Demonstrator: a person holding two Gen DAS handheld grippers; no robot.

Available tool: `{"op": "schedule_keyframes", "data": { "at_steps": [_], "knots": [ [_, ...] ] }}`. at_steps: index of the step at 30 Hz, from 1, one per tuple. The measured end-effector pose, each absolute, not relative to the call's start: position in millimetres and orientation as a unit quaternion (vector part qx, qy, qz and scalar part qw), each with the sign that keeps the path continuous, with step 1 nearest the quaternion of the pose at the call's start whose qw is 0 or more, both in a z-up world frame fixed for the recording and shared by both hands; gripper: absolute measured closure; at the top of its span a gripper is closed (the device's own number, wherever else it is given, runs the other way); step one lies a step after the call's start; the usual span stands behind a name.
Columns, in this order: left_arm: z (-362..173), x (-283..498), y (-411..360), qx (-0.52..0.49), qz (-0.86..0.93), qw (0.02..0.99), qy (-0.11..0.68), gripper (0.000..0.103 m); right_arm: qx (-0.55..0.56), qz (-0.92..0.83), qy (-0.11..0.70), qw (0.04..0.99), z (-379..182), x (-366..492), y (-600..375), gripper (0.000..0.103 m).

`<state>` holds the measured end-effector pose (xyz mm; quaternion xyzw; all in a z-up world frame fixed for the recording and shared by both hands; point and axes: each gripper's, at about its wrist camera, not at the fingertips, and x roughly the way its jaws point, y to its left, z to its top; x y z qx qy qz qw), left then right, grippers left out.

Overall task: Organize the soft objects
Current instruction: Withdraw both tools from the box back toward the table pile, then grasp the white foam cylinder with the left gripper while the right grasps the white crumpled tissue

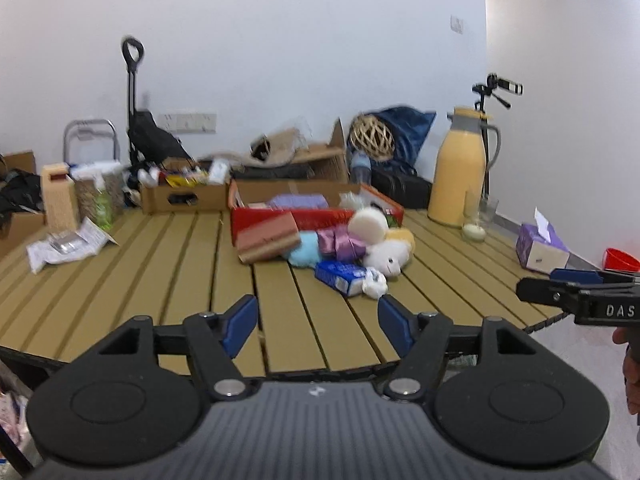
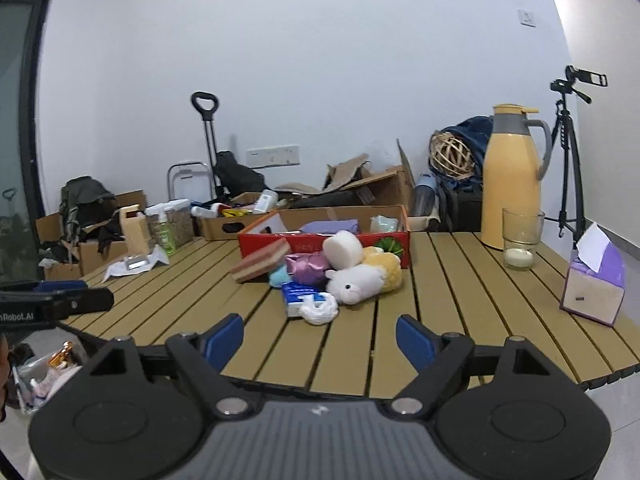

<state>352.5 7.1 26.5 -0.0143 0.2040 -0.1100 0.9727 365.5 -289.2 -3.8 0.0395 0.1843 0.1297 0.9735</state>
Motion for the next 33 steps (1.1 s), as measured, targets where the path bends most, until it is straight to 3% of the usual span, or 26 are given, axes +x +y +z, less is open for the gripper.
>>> {"op": "schedule_keyframes", "data": {
  "at_steps": [5,11,14,23,26,30,33],
  "knots": [
    [4,398,-7,-0.012,-0.124,0.964,0.237,0.034,0.057,0.121,0.208,0.969,-24,404,-292,0.022],
    [-3,474,-27,-0.007,-0.145,0.957,0.251,0.034,0.05,0.131,0.222,0.965,-33,462,-287,0.031],
    [-7,513,-41,0.025,-0.164,0.954,0.25,0.02,0.048,0.135,0.225,0.964,-33,496,-287,0.035],
    [-23,586,-56,0.034,-0.179,0.946,0.266,0.023,0.021,0.135,0.221,0.966,-29,592,-286,0.044],
    [-22,597,-52,0.015,-0.184,0.946,0.265,0.03,0.028,0.127,0.23,0.965,-36,611,-288,0.045],
    [-1,620,-51,0.008,-0.229,0.94,0.253,0.033,0.016,0.151,0.242,0.958,-46,608,-282,0.054],
    [6,646,-64,0.021,-0.269,0.925,0.267,0.031,0.023,0.206,0.271,0.94,-61,593,-273,0.054]
  ]
}}
